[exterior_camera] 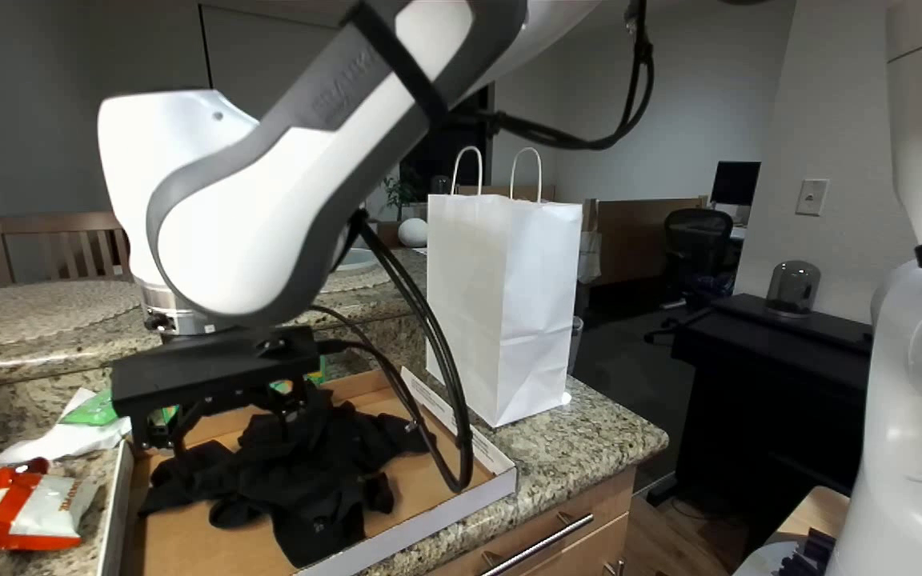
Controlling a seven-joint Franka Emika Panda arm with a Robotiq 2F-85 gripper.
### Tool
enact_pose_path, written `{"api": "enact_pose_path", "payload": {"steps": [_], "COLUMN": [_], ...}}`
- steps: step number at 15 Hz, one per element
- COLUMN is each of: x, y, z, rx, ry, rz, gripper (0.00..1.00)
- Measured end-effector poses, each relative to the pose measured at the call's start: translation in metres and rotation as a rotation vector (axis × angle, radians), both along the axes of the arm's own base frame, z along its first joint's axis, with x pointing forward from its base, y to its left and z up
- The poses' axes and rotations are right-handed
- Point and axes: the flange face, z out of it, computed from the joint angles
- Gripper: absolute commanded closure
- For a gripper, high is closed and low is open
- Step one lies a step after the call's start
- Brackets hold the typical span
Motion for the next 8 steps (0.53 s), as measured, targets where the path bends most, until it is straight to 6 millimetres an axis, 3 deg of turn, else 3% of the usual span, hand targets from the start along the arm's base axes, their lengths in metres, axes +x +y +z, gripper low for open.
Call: {"api": "enact_pose_path", "payload": {"steps": [6,7,8], "x": [0.029,0.031,0.033], "y": [-0.028,-0.028,-0.026], "z": [-0.059,-0.068,-0.074], "rx": [-0.035,-0.035,-0.031], "ry": [0.055,0.072,0.087], "rz": [-0.185,-0.197,-0.209], "gripper": [0.0,0.25,0.27]}}
